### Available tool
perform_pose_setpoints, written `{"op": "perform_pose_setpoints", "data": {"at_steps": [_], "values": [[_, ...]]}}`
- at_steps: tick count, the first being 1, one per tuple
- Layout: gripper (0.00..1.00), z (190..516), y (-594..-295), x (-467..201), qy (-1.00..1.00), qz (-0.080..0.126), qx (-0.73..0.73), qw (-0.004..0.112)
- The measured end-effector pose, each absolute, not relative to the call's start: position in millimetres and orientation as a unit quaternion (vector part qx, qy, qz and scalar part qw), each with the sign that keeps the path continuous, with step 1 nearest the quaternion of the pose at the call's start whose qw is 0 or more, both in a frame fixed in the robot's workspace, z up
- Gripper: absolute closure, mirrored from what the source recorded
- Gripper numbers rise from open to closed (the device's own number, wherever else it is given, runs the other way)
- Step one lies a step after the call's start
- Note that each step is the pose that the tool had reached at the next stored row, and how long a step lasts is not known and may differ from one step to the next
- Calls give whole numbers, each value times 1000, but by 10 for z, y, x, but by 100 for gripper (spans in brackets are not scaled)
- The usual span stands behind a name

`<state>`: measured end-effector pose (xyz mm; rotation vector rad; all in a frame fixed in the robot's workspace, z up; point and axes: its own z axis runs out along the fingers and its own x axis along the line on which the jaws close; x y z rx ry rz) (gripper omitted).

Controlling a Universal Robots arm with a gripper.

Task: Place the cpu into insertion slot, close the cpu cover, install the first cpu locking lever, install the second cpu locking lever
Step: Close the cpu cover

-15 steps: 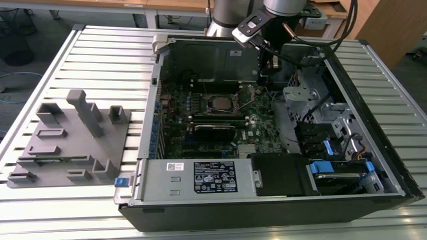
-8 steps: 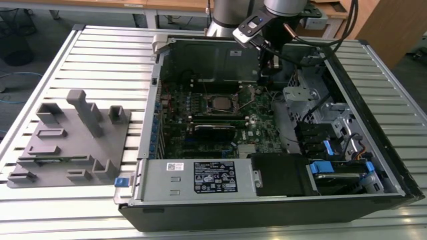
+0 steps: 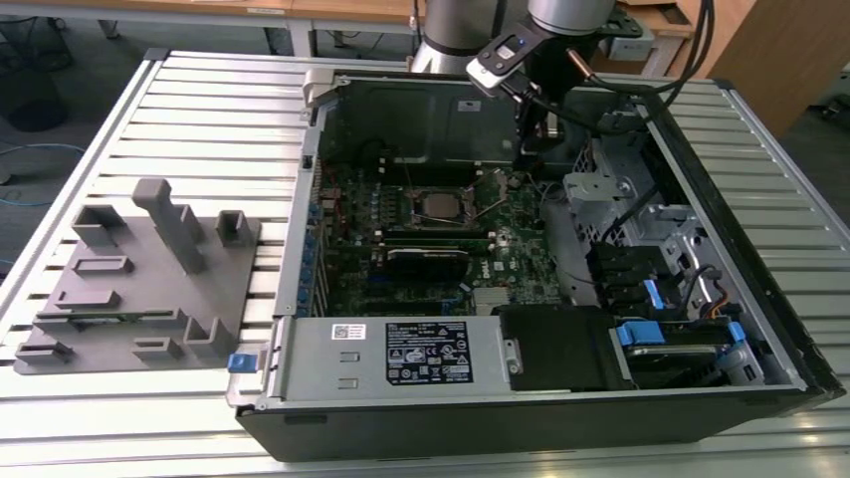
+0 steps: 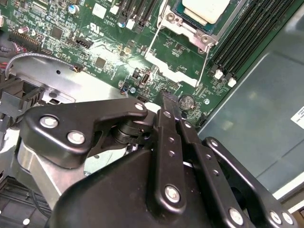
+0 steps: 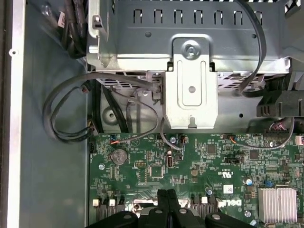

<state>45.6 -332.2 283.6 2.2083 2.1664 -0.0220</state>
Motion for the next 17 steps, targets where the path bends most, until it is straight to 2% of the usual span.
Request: {"op": "perform_pose_setpoints", "data": {"at_steps": [17], "values": [[89, 2803, -3322, 500, 700, -7, 714, 24]]}}
